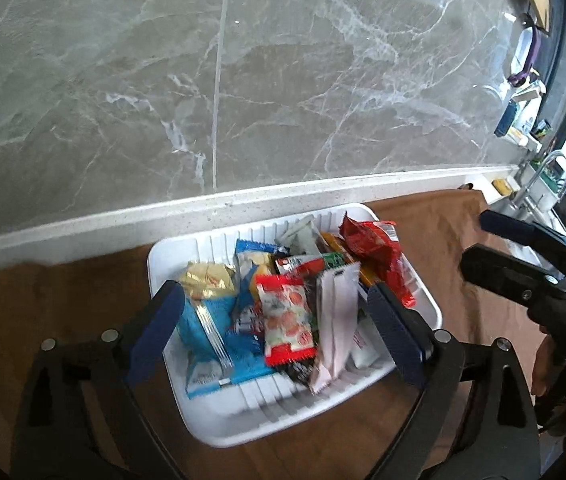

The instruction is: Organize snacks

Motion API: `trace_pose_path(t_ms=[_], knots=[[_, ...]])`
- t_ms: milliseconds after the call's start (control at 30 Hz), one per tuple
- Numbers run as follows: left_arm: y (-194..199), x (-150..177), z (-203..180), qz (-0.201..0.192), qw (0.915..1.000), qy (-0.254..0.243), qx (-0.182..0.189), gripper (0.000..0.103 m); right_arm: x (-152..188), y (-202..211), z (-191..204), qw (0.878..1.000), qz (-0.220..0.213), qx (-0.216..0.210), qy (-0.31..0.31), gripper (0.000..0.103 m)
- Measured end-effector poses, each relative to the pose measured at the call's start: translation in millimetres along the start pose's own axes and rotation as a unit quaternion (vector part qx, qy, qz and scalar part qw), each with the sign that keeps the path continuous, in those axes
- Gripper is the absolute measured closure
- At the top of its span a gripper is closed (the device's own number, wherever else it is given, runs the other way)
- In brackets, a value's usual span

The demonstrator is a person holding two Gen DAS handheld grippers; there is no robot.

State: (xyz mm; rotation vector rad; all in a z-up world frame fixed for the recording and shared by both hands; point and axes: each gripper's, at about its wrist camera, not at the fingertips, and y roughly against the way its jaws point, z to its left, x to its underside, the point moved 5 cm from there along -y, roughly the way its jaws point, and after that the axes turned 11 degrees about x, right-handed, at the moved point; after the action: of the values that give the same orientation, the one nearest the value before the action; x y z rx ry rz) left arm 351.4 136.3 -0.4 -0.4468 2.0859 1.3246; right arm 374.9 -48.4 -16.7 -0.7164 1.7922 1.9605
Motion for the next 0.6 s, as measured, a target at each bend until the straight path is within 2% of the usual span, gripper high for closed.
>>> trace_pose_path(t_ms=[133, 400, 600], knots=[[17, 9, -9, -0.007, 0.9999, 0.002, -0.014, 0.010, 3, 24, -3, 0.999, -0.016, 0.039, 0.020, 0.000], [53, 23, -54, -0.017, 0.9991, -0.028, -0.026, 0.009, 19, 77, -21, 0.993, -0.031, 0.113, 0.025, 0.000], [71, 35, -88, -0.013, 0.9987, -0.047, -0.017, 0.009, 37, 117, -28, 0.990, -0.043, 0.136, 0.021, 0.000]])
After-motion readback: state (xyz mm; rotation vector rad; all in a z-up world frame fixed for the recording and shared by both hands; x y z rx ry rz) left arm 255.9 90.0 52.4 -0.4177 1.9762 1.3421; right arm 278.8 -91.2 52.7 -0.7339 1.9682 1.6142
